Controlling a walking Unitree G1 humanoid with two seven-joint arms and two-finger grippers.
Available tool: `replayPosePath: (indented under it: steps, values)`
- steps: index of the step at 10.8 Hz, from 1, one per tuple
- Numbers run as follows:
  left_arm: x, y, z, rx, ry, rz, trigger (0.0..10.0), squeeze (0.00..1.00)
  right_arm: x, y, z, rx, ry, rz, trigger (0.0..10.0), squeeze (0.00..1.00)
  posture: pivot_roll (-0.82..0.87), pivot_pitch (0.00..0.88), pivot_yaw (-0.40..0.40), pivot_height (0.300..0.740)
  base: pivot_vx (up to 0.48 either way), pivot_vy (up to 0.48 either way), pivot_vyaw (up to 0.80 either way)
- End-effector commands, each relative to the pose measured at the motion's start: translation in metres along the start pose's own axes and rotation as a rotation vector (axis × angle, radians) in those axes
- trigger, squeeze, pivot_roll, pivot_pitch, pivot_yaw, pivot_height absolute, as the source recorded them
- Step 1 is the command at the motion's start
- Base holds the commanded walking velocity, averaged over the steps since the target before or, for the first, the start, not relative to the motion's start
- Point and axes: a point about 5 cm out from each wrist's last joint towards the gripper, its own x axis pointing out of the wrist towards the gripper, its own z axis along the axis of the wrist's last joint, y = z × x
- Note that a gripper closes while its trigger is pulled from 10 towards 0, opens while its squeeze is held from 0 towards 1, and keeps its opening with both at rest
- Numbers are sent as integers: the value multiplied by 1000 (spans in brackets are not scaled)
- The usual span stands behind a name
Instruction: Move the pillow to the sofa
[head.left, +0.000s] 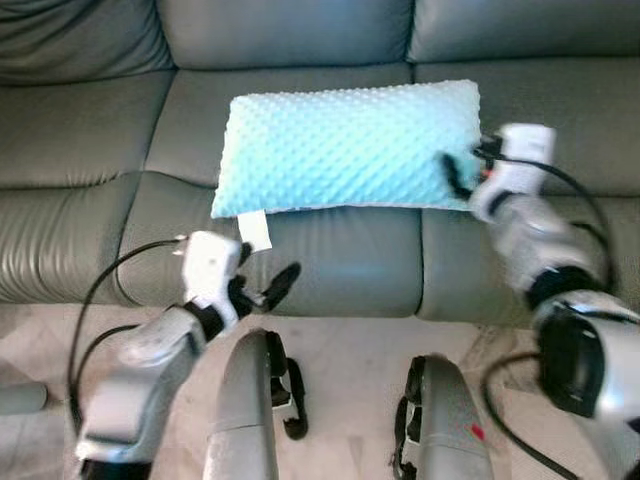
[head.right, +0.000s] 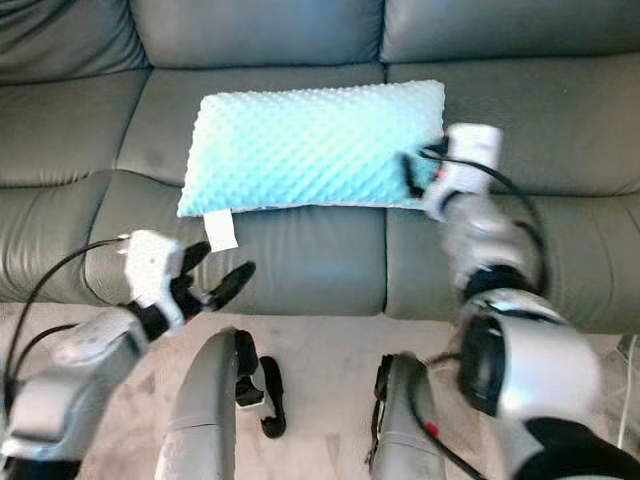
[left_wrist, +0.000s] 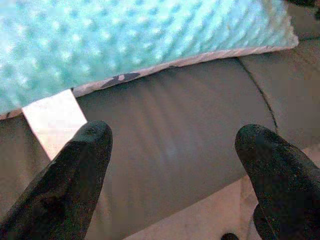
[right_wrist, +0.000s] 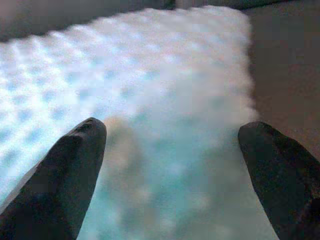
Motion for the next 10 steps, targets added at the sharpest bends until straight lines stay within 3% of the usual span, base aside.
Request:
replayPosePath:
  steps: [1, 3, 4, 5, 7, 8, 9, 10]
  values:
    - [-1, 6, -14, 5, 45, 33, 10000, 0, 2, 10, -4, 37, 21, 41, 10000, 0, 93, 415, 100, 625, 0, 0, 0]
    - [17, 12, -23, 2, 61, 67, 10000, 0, 8, 34, -3, 68, 22, 125, 10000, 0, 70, 410, 86, 625, 0, 0, 0]
    - [31, 9, -23, 12, 50, 67, 10000, 0, 11, 54, -6, 79, 28, 208, 10000, 0, 58, 409, 79, 625, 0, 0, 0]
    - [38, 7, -23, 10, 44, 68, 10000, 0, 12, 65, -8, 98, 36, 248, 10000, 0, 45, 409, 75, 625, 0, 0, 0]
    - [40, 7, -24, 13, 37, 65, 10000, 0, 13, 82, -12, 195, 44, 321, 10000, 0, 36, 411, 72, 625, 0, 0, 0]
    - [38, 9, -26, 12, 39, 71, 10000, 0, 13, 91, -14, 199, 50, 359, 10000, 0, 37, 412, 73, 625, 0, 0, 0]
    - [40, 13, -29, 19, 28, 80, 10000, 0, 12, 100, -18, 152, 54, 396, 10000, 0, 39, 410, 70, 625, 0, 0, 0]
    - [40, 13, -29, 16, 23, 86, 10000, 0, 10, 96, -19, 119, 44, 396, 10000, 0, 30, 407, 67, 625, 0, 0, 0]
